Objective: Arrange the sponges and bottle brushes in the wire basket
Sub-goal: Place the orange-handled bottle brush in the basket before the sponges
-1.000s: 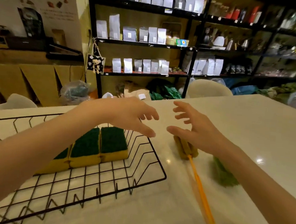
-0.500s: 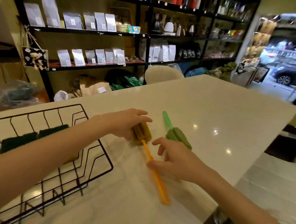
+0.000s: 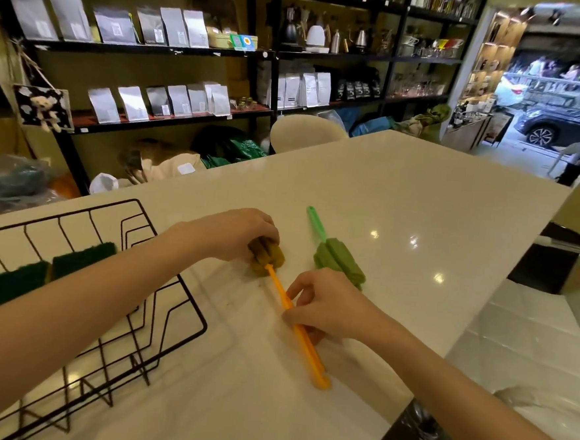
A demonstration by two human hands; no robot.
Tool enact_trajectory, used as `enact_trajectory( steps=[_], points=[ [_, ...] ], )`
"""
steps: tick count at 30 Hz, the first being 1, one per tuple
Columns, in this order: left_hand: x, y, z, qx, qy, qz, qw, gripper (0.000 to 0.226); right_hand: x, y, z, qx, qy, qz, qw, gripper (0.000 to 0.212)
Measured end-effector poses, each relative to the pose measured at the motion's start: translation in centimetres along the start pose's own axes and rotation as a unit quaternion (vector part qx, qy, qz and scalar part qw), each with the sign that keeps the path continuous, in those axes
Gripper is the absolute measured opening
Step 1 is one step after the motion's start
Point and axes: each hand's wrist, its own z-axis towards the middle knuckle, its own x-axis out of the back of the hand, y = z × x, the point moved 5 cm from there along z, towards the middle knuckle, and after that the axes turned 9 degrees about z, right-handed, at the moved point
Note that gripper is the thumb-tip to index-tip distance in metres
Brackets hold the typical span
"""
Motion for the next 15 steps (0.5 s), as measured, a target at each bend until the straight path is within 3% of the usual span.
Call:
enact_trajectory(
  steps=[6,15],
  points=[
    [3.7,-1.2,-2.0,0.011,0.076,0.028,0.997,0.041,1.0,-2.4,-0.1,0.055,0.033,0.013,0.998,0.023],
    [8.5,-4.8,-8.6,0.097,0.114,0.048,0.988,0.046,1.5,-8.6,0.5,0.162,0.052,-0.026,0.985,0.021]
  ],
)
